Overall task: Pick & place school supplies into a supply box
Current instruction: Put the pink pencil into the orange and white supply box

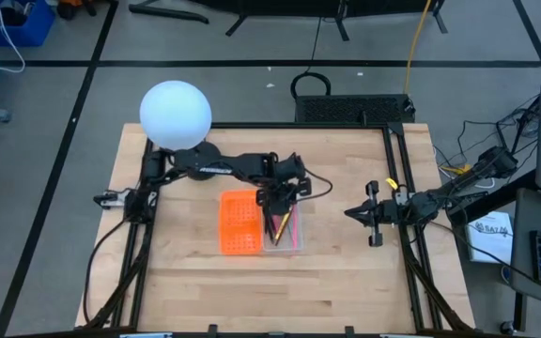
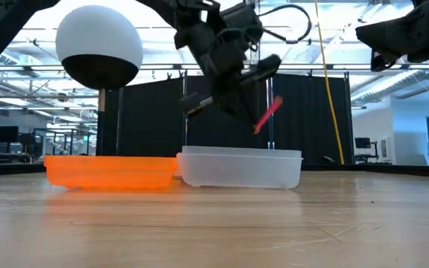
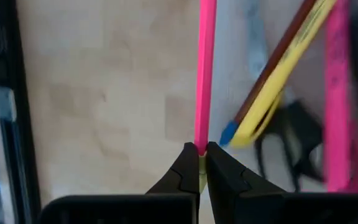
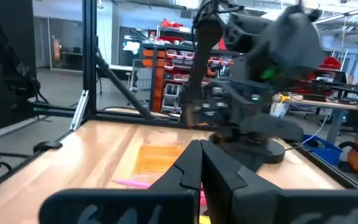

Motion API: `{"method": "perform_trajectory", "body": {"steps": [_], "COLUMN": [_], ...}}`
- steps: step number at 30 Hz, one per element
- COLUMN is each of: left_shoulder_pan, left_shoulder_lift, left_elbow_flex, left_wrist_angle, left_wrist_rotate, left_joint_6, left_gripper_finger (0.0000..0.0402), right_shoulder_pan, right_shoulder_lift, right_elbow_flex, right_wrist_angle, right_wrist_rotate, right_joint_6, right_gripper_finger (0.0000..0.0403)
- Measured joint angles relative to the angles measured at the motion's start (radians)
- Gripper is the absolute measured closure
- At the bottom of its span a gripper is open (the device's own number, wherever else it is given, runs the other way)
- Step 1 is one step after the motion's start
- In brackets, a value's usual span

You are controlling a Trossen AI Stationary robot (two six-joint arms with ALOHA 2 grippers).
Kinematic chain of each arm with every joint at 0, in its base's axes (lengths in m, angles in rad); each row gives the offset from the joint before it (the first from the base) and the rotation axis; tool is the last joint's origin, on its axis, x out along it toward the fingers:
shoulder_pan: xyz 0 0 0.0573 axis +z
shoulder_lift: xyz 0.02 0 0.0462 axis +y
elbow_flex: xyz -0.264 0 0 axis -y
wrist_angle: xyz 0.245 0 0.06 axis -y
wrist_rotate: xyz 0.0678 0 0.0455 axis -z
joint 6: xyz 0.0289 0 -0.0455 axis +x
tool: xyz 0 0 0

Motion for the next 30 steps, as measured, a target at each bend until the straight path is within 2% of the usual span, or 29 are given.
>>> {"method": "perform_trajectory", "body": {"steps": [10, 23, 30], "left_shoulder_pan": [0.038, 0.04, 0.008], "left_shoulder_lift": [0.049, 0.066, 0.048], "left_elbow_flex": [-0.003, -0.08, -0.082], "left_wrist_angle": [-0.004, 0.058, 0.054], "left_wrist_rotate": [-0.008, -0.128, -0.252], "left_joint_6": [-0.001, -0.003, -0.048], "left_gripper_finger": [0.0389, 0.0386, 0.0316], "right_shoulder_pan": [0.0, 0.0, 0.0], "right_shoulder_lift": [0.003, 0.01, 0.01], "right_elbow_flex": [0.0, 0.0, 0.0], "right_wrist_angle": [0.045, 0.044, 0.044], "right_wrist_rotate": [-0.004, -0.006, -0.007], "right_joint_6": [-0.089, -0.074, -0.055], "right_gripper_finger": [0.0403, 0.0403, 0.0403]}}
